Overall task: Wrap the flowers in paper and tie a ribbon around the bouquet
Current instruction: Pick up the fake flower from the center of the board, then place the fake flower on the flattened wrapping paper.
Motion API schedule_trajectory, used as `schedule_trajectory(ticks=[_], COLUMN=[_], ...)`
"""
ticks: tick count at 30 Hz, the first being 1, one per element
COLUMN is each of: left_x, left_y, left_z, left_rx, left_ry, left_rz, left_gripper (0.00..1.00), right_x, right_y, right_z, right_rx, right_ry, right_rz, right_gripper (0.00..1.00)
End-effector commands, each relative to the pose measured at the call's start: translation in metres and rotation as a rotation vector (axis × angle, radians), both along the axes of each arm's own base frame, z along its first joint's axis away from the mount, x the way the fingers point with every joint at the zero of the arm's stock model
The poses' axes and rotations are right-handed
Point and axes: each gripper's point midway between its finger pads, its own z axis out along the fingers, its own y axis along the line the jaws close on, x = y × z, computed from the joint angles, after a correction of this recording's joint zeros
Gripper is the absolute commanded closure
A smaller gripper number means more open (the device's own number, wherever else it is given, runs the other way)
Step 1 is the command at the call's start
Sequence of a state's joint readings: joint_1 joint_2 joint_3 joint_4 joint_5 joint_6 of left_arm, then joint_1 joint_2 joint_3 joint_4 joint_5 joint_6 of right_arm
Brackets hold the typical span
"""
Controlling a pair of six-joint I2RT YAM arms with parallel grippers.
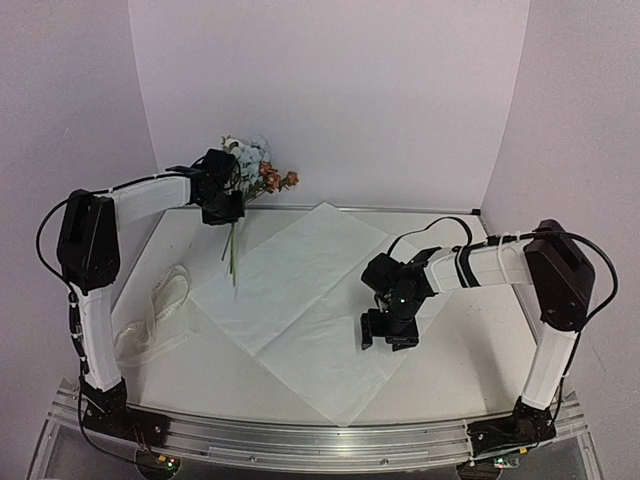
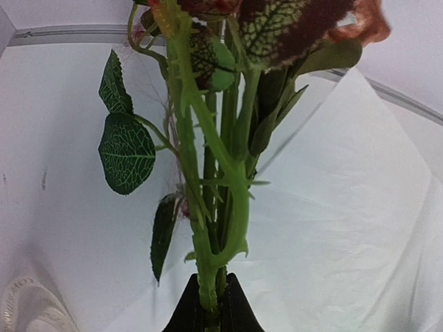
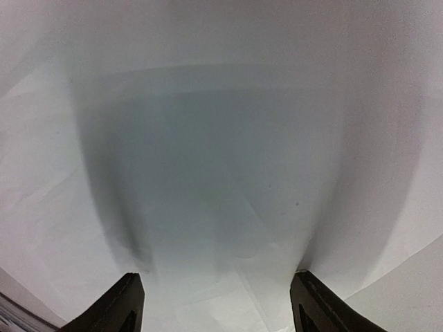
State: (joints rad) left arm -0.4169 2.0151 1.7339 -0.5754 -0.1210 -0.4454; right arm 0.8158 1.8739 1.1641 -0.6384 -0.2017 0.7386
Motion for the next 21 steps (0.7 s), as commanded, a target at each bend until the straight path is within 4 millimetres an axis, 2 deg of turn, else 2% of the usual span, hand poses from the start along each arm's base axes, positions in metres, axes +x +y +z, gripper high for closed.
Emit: schedule_trajectory(ticks=[1, 7, 11, 16, 21], left_x=[-0.004, 0.0, 0.001, -0.001, 0.0], left_y=[-0.068, -0.134, -0.171, -0.203, -0.229], left_z=[0.052, 0.05, 0.038, 0.018, -0.008], left_rx=[-0.188, -0.282, -0.32, -0.332, -0.338], left_ry=[-0.086, -0.081, -0.068, -0.046, -0.022], left_rz=[-0.04, -0.102, -0.126, -0.154, -0.184], left_gripper=[1.0, 1.0, 1.0, 1.0, 1.0], right_x=[0.007, 0.015, 0.016, 0.011, 0.005], right_y=[0.019, 0.013, -0.019, -0.052, -0.066], right_z=[0.003, 0.054, 0.08, 0.083, 0.075], right_rx=[0.072, 0.15, 0.128, 0.093, 0.064], right_ry=[0.012, -0.104, -0.177, -0.169, -0.145], right_rz=[-0.058, -0.094, -0.143, -0.17, -0.169], right_gripper=[0.25, 0.2, 0.17, 0.16, 0.16])
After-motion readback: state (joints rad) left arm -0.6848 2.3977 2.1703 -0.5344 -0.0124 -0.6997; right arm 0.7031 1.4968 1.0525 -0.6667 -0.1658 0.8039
